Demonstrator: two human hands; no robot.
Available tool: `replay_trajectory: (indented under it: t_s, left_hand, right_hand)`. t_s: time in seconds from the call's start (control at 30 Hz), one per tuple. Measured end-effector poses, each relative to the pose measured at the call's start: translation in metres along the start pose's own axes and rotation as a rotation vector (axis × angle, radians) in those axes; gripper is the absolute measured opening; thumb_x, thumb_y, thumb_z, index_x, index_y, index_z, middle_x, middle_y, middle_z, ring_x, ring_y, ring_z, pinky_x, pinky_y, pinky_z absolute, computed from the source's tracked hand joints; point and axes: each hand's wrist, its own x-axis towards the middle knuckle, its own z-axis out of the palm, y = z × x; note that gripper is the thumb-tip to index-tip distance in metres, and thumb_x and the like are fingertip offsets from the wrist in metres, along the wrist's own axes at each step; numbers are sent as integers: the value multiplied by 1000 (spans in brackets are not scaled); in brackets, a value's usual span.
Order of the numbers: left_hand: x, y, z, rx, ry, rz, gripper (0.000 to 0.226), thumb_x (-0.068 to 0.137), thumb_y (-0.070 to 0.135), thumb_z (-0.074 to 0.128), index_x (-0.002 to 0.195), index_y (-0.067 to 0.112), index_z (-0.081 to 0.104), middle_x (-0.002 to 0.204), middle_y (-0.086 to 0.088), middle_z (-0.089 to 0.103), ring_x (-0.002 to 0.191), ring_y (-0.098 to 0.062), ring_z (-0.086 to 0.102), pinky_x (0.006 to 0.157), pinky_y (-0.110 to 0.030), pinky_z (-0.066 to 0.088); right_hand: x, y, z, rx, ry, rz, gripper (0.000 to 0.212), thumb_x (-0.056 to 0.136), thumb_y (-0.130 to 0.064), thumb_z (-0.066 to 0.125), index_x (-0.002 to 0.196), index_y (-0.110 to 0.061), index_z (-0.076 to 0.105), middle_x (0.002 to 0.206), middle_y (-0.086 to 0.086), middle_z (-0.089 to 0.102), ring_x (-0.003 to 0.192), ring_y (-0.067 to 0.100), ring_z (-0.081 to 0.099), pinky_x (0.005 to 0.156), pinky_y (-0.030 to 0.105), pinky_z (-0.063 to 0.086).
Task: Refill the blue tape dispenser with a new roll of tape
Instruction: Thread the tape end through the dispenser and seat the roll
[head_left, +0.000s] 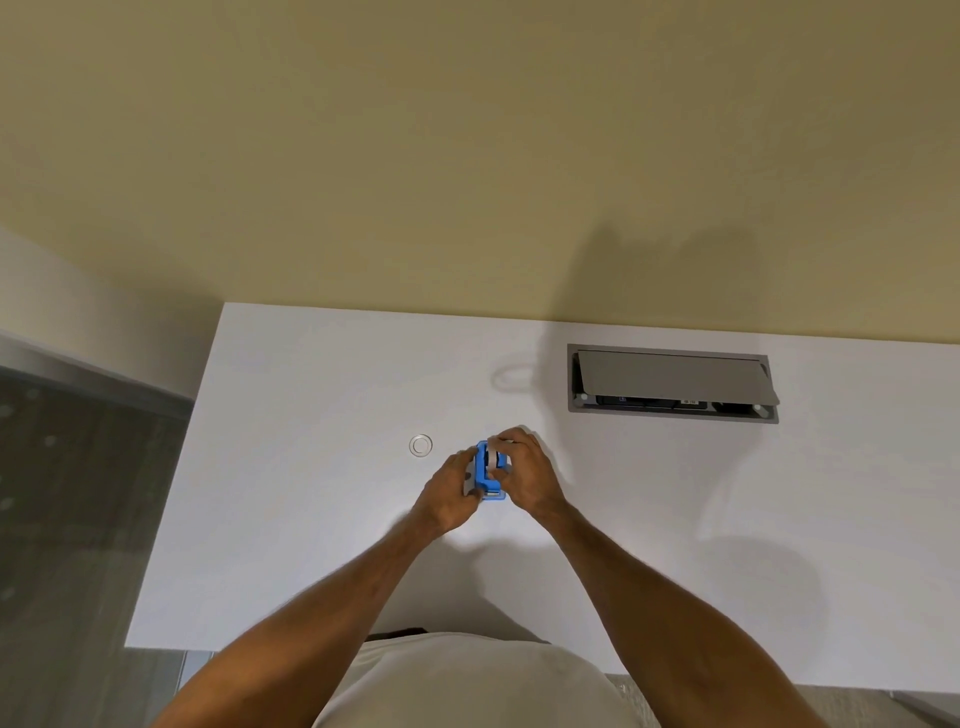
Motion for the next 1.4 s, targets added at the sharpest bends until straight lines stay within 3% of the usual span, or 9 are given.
replay_trajectory:
  t_s: [0.2,0.43,0.63,1.0,1.2,1.4]
  left_hand:
    - [3,5,-1,-38,42,26,58,101,6,64,156,13,45,151,-9,59,138,-30,61,120,-47,49]
    - [9,9,-1,46,78,63,55,100,16,68,152,17,50,149,-3,59,134,-25,63,118,-42,50]
    - [17,12,1,99,95,56,48,97,16,70,143,13,55,143,-8,58,128,-28,65,113,-42,53]
    - [23,11,1,179,96,11,52,99,24,68,148,18,50,145,-7,55,127,-32,65,110,-45,54]
    - [23,12,-1,211,85,16,52,99,24,65,148,19,48,142,-7,54,125,-33,65,104,-47,56]
    - [24,8,-2,142,86,46,40,103,31,62,141,21,55,137,-5,63,125,-26,63,109,-39,52]
  right_hand:
    - [3,3,4,88,-12,54,39,100,-12,66,134,6,59,134,22,64,124,34,63,117,39,47]
    - [4,4,1,-124,-16,3,60,98,-37,68,150,-14,48,150,3,54,139,18,53,122,30,41]
    - [4,8,-3,-223,45,-56,46,99,-40,65,139,-19,57,140,-1,61,128,15,59,114,29,47]
    - [15,6,-4,-426,22,-103,41,104,-50,49,134,-25,59,136,-3,65,125,16,60,116,32,43]
    - [24,6,-6,-394,23,-83,37,106,-45,49,129,-20,65,130,1,69,120,18,63,116,35,46]
    - [24,9,-12,-349,-16,-98,39,104,-45,54,130,-20,67,131,1,69,121,17,63,113,32,47]
